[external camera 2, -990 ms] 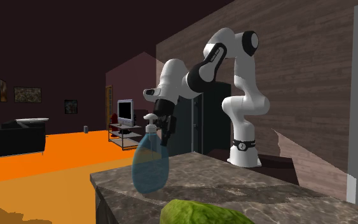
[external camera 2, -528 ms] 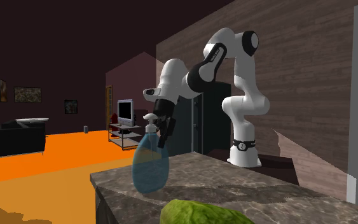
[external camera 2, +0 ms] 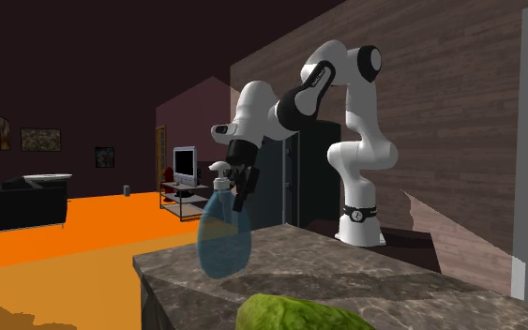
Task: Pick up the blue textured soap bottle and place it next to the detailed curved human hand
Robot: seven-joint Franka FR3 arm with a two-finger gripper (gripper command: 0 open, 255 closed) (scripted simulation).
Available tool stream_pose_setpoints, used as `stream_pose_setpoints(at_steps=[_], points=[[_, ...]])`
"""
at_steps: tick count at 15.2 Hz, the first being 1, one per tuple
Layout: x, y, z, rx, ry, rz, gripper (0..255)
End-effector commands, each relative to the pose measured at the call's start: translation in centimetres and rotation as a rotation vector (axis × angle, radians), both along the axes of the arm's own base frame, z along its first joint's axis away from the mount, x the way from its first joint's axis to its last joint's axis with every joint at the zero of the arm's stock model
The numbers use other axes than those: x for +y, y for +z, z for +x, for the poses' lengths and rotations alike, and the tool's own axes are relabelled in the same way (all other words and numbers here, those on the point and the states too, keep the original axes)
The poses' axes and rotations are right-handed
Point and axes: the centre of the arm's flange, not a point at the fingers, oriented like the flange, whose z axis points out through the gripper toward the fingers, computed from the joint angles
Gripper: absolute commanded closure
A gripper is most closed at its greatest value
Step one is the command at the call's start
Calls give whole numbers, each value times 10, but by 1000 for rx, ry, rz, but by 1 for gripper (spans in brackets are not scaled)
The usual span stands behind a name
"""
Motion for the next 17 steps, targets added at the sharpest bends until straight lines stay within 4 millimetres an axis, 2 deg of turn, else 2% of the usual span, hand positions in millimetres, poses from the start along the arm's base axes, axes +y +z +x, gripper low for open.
stream_pose_setpoints(at_steps=[1,17], points=[[0,11,1,0,0,0,255],[0,95,1,0,0,0,255]])
